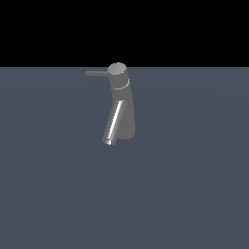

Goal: Turn on the faucet by rotating a designated handle.

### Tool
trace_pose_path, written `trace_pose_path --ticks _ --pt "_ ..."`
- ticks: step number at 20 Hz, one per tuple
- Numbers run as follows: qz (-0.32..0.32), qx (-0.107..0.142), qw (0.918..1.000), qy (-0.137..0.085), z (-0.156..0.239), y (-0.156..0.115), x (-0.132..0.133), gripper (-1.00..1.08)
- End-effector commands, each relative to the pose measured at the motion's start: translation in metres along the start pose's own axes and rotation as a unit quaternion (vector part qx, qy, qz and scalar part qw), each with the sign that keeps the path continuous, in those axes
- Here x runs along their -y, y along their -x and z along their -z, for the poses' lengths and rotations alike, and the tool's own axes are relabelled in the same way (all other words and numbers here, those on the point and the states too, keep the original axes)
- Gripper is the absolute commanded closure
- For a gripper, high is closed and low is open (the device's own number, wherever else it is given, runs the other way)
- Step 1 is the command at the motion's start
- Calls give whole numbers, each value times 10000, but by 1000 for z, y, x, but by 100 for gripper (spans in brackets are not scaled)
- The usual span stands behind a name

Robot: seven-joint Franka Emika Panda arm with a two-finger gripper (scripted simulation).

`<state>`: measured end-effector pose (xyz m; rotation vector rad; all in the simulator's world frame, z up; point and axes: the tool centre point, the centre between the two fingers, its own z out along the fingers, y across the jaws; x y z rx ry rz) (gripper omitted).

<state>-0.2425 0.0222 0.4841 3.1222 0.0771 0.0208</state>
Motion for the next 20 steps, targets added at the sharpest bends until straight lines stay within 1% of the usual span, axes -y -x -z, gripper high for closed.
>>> trace_pose_path --ticks 1,8,12,16,20 --pt "0 0 10000 0 0 0 0 108" --pt "77 -98 9999 12 11 -2 -6 108" --pt "127 -106 9999 20 13 -2 -9 108" --pt "90 -123 9999 15 14 -3 -7 108" --pt "-40 -222 9997 -4 17 -5 -3 108"
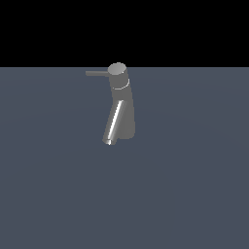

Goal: Turn on the faucet by rotating a designated handle.

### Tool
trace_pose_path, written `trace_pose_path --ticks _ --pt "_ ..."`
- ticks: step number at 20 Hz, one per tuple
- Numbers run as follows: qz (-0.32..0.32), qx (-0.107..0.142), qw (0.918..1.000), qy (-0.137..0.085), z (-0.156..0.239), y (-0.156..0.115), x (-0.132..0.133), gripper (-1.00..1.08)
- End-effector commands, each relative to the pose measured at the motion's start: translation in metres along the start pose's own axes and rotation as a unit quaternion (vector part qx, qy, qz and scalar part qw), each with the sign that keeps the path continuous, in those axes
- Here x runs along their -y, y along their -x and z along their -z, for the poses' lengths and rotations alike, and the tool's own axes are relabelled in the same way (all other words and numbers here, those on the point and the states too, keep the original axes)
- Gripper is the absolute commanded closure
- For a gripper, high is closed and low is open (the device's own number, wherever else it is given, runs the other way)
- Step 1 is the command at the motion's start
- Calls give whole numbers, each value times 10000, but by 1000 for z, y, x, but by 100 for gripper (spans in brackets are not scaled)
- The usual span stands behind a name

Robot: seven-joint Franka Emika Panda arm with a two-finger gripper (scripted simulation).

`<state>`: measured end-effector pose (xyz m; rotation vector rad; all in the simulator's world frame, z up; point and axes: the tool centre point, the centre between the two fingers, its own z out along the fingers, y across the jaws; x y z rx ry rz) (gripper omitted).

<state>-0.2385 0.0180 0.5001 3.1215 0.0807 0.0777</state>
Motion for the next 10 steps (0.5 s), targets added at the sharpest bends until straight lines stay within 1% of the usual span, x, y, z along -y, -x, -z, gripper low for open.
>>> trace_pose_path --ticks 1,6,10 --pt "-98 -75 9999 -12 3 -2 4 108" --pt "-435 -316 9985 -58 12 -9 16 108" --pt "-823 -583 9948 -116 21 -18 31 108"
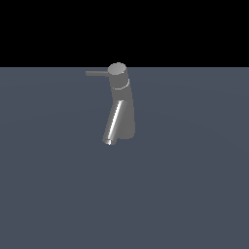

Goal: Turn on the faucet by rotating a designated handle.

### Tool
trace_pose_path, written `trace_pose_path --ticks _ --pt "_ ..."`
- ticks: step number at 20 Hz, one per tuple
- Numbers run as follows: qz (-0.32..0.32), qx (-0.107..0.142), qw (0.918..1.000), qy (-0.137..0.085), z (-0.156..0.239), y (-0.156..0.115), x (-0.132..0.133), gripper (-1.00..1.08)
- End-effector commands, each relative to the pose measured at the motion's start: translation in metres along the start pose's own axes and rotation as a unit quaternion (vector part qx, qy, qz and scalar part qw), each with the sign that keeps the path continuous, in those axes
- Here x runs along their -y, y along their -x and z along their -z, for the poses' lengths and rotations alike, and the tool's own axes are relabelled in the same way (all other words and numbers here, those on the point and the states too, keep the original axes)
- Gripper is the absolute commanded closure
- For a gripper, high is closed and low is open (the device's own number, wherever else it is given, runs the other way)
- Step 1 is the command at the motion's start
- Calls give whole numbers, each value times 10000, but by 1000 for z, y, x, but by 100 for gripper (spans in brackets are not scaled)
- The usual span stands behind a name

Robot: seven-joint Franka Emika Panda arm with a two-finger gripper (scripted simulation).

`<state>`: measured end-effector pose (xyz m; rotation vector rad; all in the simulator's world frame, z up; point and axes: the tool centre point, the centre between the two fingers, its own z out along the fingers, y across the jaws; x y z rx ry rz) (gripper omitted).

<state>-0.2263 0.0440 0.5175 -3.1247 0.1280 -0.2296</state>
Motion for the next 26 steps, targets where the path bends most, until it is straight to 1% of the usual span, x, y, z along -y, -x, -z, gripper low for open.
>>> trace_pose_path --ticks 1,4,7,10,13,16,20,23,26 --pt "-266 -178 9995 -42 5 -5 11 108" --pt "-646 -420 9970 -103 10 -14 27 108" --pt "-1043 -656 9922 -170 14 -23 43 108" --pt "-1436 -873 9855 -241 16 -34 59 108" --pt "-1826 -1068 9768 -315 14 -46 75 108" --pt "-2214 -1243 9664 -392 11 -59 89 108" --pt "-2728 -1442 9499 -498 1 -77 106 108" --pt "-3113 -1567 9355 -579 -9 -92 117 108" --pt "-3500 -1671 9194 -661 -22 -108 126 108"
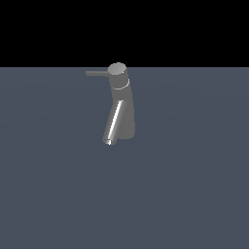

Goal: Turn on the faucet by rotating a designated handle.

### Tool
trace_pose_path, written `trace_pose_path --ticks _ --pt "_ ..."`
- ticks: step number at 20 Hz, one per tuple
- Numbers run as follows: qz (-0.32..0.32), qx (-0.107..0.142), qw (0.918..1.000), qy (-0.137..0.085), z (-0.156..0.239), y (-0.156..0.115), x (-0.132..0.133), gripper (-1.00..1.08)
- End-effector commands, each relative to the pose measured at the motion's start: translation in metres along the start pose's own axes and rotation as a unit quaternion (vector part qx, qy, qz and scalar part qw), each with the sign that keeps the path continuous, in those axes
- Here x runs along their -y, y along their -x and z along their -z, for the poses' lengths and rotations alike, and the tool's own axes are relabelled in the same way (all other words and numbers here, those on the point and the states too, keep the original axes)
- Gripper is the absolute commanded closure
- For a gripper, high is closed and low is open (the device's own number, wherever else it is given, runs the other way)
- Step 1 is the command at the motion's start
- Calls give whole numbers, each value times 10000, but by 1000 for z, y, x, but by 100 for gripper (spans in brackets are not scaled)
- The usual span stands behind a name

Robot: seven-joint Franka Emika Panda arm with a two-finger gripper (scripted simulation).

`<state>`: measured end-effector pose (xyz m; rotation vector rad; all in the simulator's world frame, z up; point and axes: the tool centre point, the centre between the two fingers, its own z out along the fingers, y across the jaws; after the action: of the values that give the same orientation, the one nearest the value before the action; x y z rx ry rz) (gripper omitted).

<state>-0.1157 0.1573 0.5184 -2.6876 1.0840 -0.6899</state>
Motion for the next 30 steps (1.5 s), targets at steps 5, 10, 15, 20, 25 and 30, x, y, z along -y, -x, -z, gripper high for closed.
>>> trace_pose_path --ticks 5,10,15,20,25,30 --pt "-939 -223 9953 -118 -44 -8 25 108" --pt "-1690 -351 9848 -181 -86 -18 35 108" --pt "-2473 -451 9676 -224 -133 -31 38 108" --pt "-3287 -532 9426 -247 -185 -46 30 108" --pt "-3995 -593 9145 -251 -230 -59 16 108" --pt "-4498 -635 8905 -246 -262 -68 2 108"
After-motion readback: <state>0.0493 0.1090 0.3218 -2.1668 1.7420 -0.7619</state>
